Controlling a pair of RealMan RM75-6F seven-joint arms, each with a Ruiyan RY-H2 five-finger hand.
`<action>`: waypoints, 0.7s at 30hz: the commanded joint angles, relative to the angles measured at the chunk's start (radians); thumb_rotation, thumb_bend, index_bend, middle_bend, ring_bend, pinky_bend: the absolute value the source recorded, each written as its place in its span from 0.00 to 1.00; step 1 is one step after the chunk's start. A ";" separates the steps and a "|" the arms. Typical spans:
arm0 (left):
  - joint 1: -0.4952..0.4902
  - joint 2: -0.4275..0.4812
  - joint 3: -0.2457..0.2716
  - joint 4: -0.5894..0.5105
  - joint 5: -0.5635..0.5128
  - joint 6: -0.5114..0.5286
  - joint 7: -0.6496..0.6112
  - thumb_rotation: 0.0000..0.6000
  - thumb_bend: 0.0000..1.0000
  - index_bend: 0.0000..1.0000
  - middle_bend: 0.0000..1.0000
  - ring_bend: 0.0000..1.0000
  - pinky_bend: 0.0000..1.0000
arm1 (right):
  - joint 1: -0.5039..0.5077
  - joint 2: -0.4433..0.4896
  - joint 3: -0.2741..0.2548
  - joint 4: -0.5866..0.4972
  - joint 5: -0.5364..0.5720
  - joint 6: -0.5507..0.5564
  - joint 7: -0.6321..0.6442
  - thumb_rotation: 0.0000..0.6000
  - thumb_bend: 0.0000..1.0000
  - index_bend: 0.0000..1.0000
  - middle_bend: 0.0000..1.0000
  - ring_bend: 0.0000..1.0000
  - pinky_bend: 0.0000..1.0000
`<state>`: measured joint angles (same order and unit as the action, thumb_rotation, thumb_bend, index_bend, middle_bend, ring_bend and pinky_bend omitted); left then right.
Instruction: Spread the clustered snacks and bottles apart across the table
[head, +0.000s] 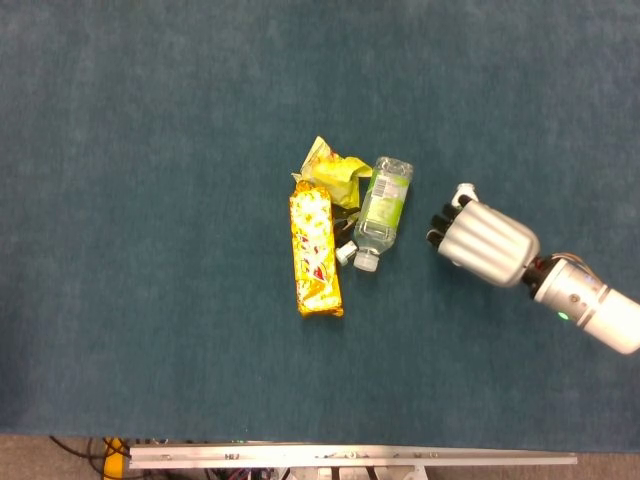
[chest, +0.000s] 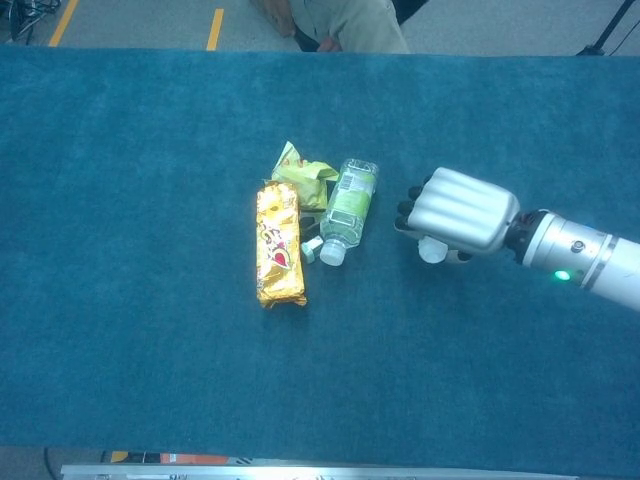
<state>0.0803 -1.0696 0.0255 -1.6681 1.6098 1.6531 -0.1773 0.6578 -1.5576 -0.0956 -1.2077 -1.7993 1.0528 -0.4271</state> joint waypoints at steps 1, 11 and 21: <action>-0.001 -0.001 -0.001 0.001 0.001 0.000 -0.001 1.00 0.31 0.26 0.23 0.05 0.13 | -0.005 0.012 0.015 0.002 0.017 0.010 0.002 1.00 0.00 0.70 0.54 0.50 0.63; -0.010 -0.011 -0.002 0.001 0.008 -0.008 0.008 1.00 0.31 0.26 0.23 0.05 0.13 | 0.002 0.011 0.061 0.047 0.077 -0.009 -0.013 1.00 0.00 0.70 0.54 0.50 0.63; -0.006 -0.008 -0.003 -0.002 0.003 -0.001 0.008 1.00 0.31 0.26 0.23 0.05 0.13 | 0.003 0.030 0.112 0.019 0.181 -0.066 -0.082 1.00 0.00 0.45 0.44 0.37 0.53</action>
<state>0.0747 -1.0776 0.0223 -1.6701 1.6130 1.6523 -0.1695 0.6631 -1.5399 0.0033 -1.1642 -1.6383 0.9993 -0.4932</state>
